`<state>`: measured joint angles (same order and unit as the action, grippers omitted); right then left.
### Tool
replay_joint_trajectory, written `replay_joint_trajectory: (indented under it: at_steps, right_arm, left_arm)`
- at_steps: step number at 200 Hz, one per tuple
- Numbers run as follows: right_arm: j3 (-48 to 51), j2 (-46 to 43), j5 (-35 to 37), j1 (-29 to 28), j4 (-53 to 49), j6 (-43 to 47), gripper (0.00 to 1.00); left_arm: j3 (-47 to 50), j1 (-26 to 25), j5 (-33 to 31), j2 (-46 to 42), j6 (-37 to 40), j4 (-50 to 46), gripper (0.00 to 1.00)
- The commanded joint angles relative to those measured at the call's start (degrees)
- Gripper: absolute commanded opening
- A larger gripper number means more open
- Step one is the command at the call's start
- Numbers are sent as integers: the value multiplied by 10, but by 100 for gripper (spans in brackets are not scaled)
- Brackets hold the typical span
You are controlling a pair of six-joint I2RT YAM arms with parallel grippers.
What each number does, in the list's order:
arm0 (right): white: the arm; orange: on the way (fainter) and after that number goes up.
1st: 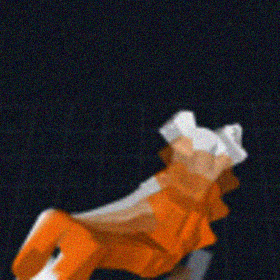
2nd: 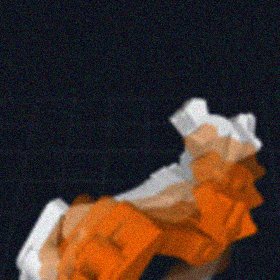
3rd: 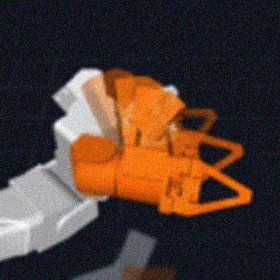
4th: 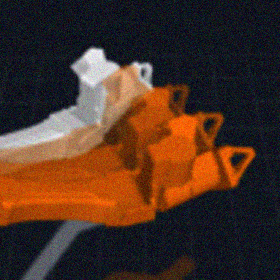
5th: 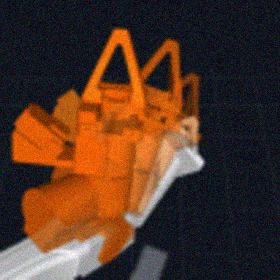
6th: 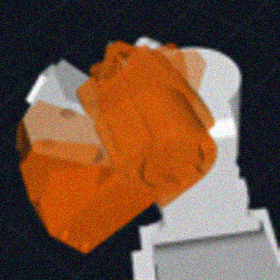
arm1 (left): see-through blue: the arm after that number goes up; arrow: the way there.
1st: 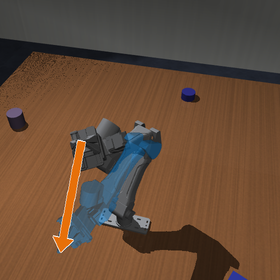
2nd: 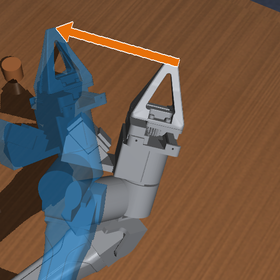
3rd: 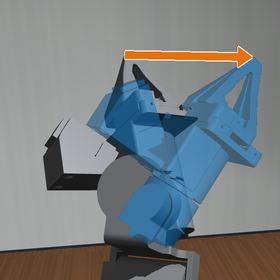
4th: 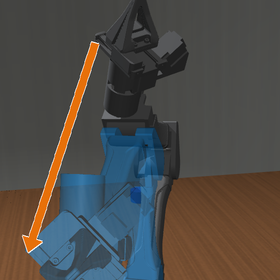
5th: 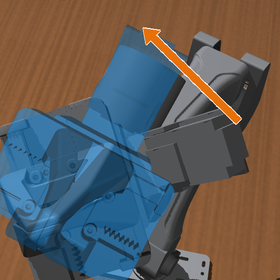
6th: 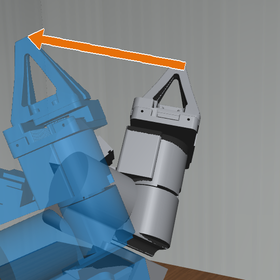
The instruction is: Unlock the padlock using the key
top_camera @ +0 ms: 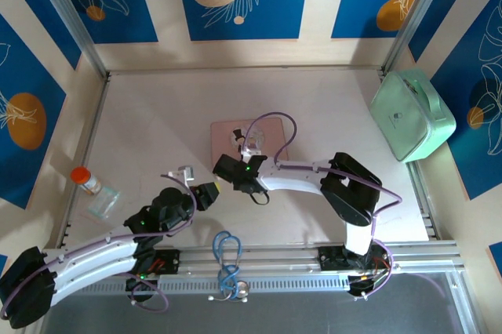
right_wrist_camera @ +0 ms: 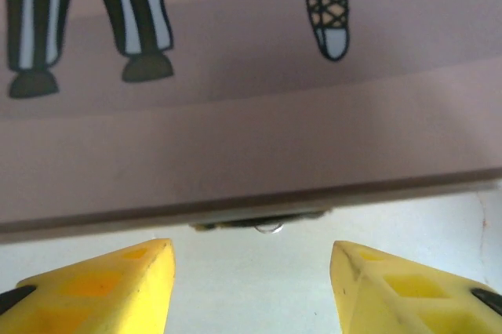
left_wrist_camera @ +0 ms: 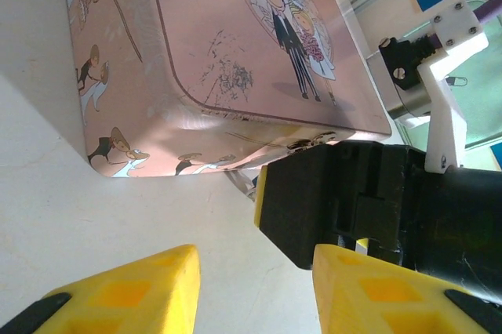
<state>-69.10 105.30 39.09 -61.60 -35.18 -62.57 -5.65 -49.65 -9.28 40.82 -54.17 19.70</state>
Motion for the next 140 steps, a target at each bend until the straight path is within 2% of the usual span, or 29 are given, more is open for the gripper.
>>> replay_joint_trajectory:
  at_steps: [1, 25, 90, 140]
  right_arm:
    - [13, 6, 22, 7, 44, -3, 54]
    - [17, 11, 22, 8, 71, 21, 53]
    - [2, 42, 24, 24, 67, 27, 49]
    - [-11, 50, 31, 27, 51, 24, 38]
  left_arm:
    - [6, -5, -7, 2, -8, -3, 43]
    - [3, -5, -1, 15, -7, 6, 41]
    - [5, -5, 0, 21, -6, 9, 40]
    - [5, -5, 3, 15, -4, 2, 40]
